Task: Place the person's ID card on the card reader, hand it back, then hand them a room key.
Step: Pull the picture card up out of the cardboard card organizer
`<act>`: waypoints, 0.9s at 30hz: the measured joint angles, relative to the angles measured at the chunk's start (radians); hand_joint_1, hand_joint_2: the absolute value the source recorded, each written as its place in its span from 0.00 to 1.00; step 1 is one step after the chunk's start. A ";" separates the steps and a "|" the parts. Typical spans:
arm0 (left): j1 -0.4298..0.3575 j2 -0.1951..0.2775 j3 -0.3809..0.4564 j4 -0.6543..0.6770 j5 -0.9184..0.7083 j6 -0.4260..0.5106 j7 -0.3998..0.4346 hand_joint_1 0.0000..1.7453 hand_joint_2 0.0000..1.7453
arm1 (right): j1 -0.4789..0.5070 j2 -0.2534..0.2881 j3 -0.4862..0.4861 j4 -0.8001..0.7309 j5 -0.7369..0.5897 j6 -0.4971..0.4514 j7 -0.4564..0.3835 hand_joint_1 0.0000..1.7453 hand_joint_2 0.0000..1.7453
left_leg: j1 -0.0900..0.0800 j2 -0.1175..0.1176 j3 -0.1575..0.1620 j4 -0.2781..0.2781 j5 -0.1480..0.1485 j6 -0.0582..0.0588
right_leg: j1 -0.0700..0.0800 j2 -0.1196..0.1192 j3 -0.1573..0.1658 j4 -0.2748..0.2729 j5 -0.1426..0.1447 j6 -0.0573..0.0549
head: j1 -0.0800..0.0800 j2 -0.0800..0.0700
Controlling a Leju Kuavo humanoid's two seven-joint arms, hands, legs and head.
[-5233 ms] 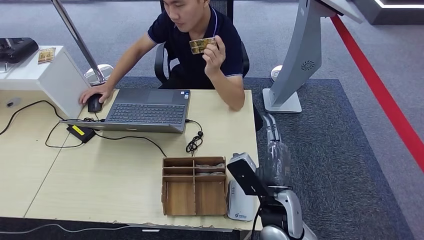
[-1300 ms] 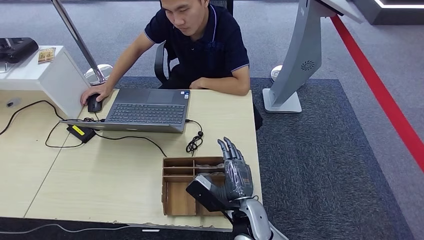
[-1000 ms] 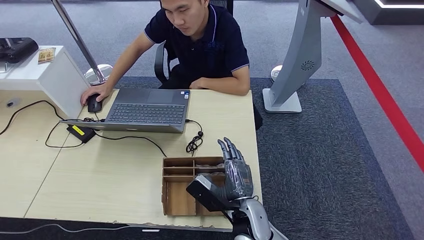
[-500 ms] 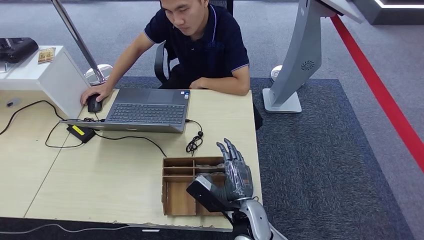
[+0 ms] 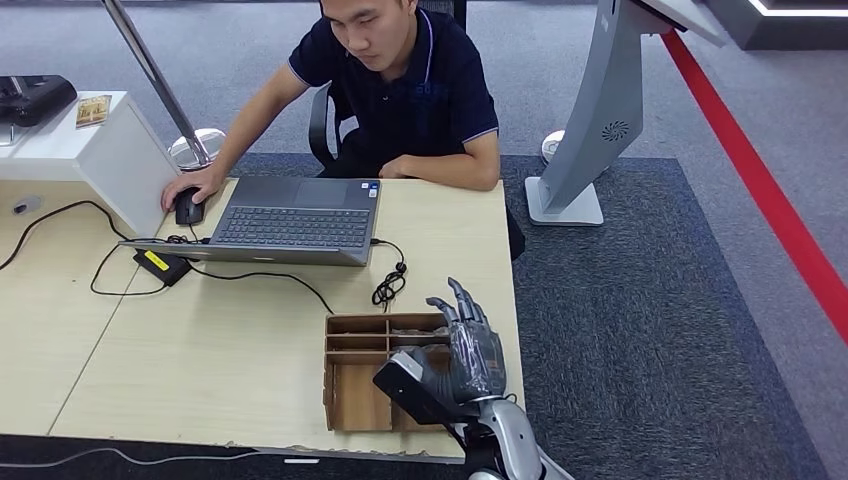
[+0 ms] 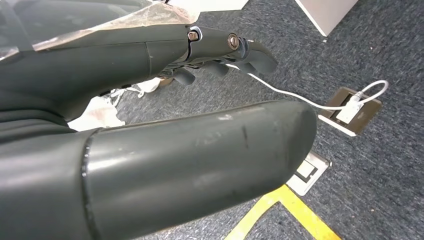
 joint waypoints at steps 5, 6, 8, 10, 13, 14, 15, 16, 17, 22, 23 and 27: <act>-0.001 0.000 -0.002 0.000 0.000 0.000 0.000 0.00 0.00 | 0.000 0.000 0.000 0.005 -0.002 -0.001 0.000 0.31 1.00 | 0.000 0.000 0.000 0.000 0.000 0.000 | 0.000 0.000 0.000 0.000 0.000 0.000 | 0.000 0.000; -0.001 0.000 -0.003 0.000 0.000 0.000 0.000 0.00 0.00 | 0.000 0.000 0.000 0.006 -0.002 -0.001 0.000 0.31 1.00 | 0.000 0.000 0.000 0.000 0.000 0.000 | 0.000 0.000 0.000 0.000 0.000 0.000 | 0.000 0.000; -0.001 0.000 -0.003 0.000 0.000 0.000 0.000 0.00 0.00 | 0.000 0.000 0.000 0.009 -0.002 -0.001 0.000 0.33 1.00 | 0.000 0.000 0.000 0.000 0.000 0.000 | 0.000 0.000 0.000 0.000 0.000 0.000 | 0.000 0.000; -0.001 0.000 -0.004 0.000 0.000 0.000 0.000 0.00 0.00 | 0.000 0.000 0.000 0.010 -0.002 -0.001 0.000 0.35 1.00 | 0.000 0.000 0.000 0.000 0.000 0.000 | 0.000 0.000 0.000 0.000 0.000 0.000 | 0.000 0.000; -0.001 0.000 -0.004 0.000 0.000 0.000 0.000 0.00 0.00 | 0.000 0.001 0.000 0.013 -0.002 -0.001 0.000 0.40 1.00 | 0.000 0.000 0.000 0.000 0.000 0.000 | 0.000 0.000 0.000 0.000 0.000 0.000 | 0.000 0.000; -0.001 0.000 -0.004 0.000 0.000 0.000 0.000 0.00 0.00 | 0.000 0.001 0.000 0.014 -0.002 -0.001 0.000 0.40 1.00 | 0.000 0.000 0.000 0.000 0.000 0.000 | 0.000 0.000 0.000 0.000 0.000 0.000 | 0.000 0.000; -0.001 0.000 -0.004 0.000 0.000 0.000 0.000 0.00 0.00 | 0.000 0.001 0.000 0.015 -0.002 -0.001 0.000 0.38 1.00 | 0.000 0.000 0.000 0.000 0.000 0.000 | 0.000 0.000 0.000 0.000 0.000 0.000 | 0.000 0.000; -0.001 0.000 -0.005 0.000 0.000 -0.001 0.000 0.00 0.00 | 0.000 0.001 0.000 0.016 -0.003 -0.002 0.000 0.36 1.00 | 0.000 0.000 0.000 0.000 0.000 0.000 | 0.000 0.000 0.000 0.000 0.000 0.000 | 0.000 0.000; -0.002 0.000 -0.005 0.000 0.000 -0.001 0.000 0.00 0.00 | 0.000 0.001 0.000 0.016 -0.005 -0.003 0.000 0.34 1.00 | 0.000 0.000 0.000 0.000 0.000 0.000 | 0.000 0.000 0.000 0.000 0.000 0.000 | 0.000 0.000; -0.005 0.000 -0.007 0.000 0.000 -0.003 0.000 0.00 0.00 | 0.000 0.004 0.000 0.025 -0.022 -0.013 -0.007 0.32 1.00 | 0.000 0.000 0.000 0.000 0.000 0.000 | 0.000 0.000 0.000 0.000 0.000 0.000 | 0.000 0.000; -0.007 0.000 -0.007 0.000 0.000 -0.004 0.001 0.00 0.00 | 0.001 0.007 0.000 0.029 -0.027 -0.016 -0.010 0.33 1.00 | 0.000 0.000 0.000 0.000 0.000 0.000 | 0.000 0.000 0.000 0.000 0.000 0.000 | 0.000 0.000; -0.011 0.000 -0.010 0.000 0.001 -0.010 0.004 0.00 0.00 | 0.001 0.020 0.000 0.045 -0.045 -0.030 -0.025 0.33 1.00 | 0.000 0.000 0.000 0.000 0.000 0.000 | 0.000 0.000 0.000 0.000 0.000 0.000 | 0.000 0.000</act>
